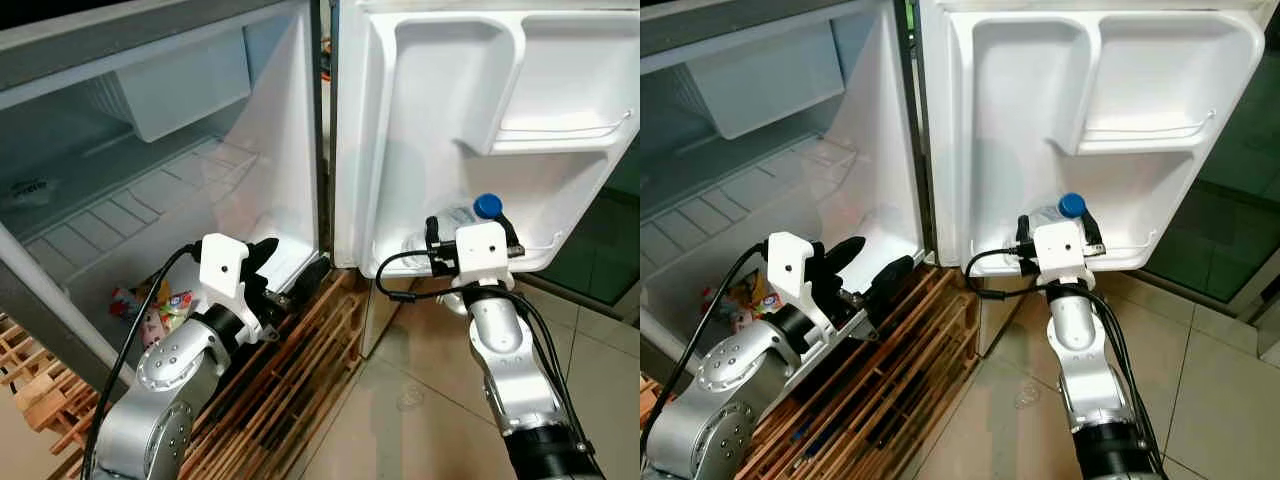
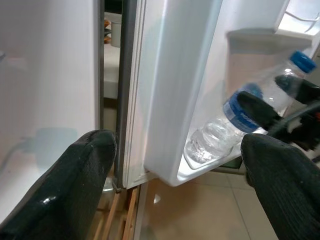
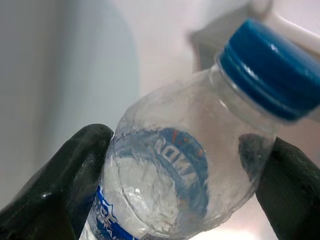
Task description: Restocking fridge
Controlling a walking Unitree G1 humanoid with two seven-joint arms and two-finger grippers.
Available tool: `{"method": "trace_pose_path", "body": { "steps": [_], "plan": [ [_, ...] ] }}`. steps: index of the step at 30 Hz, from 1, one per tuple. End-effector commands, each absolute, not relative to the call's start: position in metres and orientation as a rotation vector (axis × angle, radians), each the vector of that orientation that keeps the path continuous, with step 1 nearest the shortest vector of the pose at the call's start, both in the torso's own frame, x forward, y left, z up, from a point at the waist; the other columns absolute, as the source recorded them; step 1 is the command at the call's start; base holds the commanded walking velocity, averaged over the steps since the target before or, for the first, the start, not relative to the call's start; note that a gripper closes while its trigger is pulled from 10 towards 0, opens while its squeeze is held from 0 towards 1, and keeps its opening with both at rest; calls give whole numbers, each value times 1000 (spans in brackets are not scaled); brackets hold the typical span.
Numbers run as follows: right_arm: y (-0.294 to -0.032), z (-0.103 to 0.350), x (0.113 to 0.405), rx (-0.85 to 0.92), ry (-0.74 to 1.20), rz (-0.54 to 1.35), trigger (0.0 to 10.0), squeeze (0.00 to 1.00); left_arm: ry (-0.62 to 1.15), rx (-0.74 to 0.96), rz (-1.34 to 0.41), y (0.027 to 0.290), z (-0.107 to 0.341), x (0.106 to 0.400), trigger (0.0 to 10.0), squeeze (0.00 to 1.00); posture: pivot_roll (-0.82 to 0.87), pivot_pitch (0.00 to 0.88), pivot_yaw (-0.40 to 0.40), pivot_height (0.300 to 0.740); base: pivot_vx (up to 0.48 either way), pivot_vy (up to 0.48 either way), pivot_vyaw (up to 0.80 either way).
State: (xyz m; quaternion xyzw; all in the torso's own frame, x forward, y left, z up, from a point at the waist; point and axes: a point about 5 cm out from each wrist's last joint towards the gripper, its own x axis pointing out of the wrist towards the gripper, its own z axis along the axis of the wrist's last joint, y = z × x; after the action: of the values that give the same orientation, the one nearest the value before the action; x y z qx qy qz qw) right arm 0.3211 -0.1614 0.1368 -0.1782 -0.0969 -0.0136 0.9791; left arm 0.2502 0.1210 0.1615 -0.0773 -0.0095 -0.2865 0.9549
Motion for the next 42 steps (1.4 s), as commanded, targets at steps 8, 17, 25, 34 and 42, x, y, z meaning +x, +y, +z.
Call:
{"method": "trace_pose_path", "body": {
  "steps": [8,17,25,34,42],
  "plan": [
    [-141,134,349,-327,-140,45,10000,0,-12,-144,-561,126,160,249,10000,0,-57,0,54,740,0,0,0],
    [-135,170,372,-325,-233,42,10000,0,-9,-139,-552,127,160,248,10000,0,-56,0,56,740,0,0,0],
    [-150,174,361,-339,-272,-29,10000,0,-4,-135,-552,126,159,247,10000,0,-61,0,59,740,0,0,0],
    [-167,153,315,-352,-242,-90,10000,0,4,-130,-561,125,159,248,10000,0,-90,0,73,740,0,0,0],
    [-187,139,283,-345,-196,-161,10000,0,14,-103,-525,130,158,250,10000,0,-110,0,83,740,0,0,0]
  ]
}}
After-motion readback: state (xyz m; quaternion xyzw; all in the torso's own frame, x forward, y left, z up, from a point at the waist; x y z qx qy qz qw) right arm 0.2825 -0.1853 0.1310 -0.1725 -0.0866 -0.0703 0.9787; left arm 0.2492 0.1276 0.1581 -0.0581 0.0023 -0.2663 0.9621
